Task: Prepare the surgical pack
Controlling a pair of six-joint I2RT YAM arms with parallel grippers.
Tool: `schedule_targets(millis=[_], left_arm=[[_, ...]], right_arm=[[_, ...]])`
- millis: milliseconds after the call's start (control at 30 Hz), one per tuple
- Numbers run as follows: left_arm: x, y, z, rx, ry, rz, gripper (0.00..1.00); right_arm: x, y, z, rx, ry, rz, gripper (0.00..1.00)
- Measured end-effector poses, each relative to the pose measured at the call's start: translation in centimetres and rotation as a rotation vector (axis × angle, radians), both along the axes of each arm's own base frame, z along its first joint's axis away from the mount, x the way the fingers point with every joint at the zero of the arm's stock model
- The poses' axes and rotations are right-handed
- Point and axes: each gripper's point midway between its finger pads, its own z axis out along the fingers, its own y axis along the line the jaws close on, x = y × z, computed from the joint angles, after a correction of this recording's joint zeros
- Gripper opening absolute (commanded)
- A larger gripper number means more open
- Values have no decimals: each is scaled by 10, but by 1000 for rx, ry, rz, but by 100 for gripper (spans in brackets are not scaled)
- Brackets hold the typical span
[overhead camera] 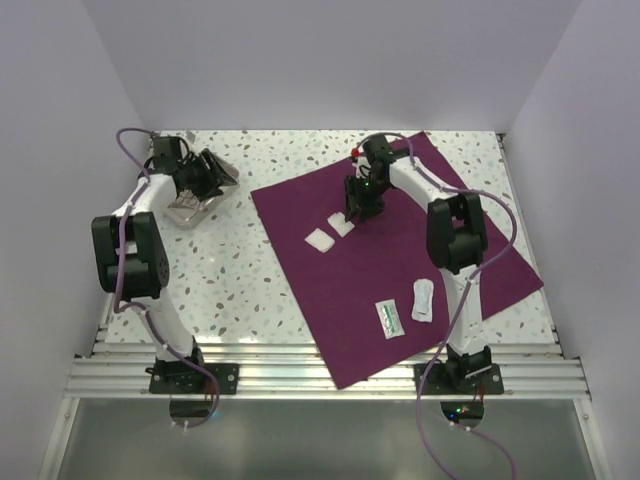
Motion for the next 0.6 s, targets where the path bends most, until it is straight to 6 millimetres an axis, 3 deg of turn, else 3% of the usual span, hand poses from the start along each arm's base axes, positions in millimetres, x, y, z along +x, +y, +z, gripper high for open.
schedule_targets(millis=[300,600], left_arm=[[-58,-32,-13,-31,67,-66,57],[-76,-45,-3,-45,52,-102,57]], right_arm=[[7,5,-17,5,-2,2,44],[5,14,-19,10,-10,17,35]])
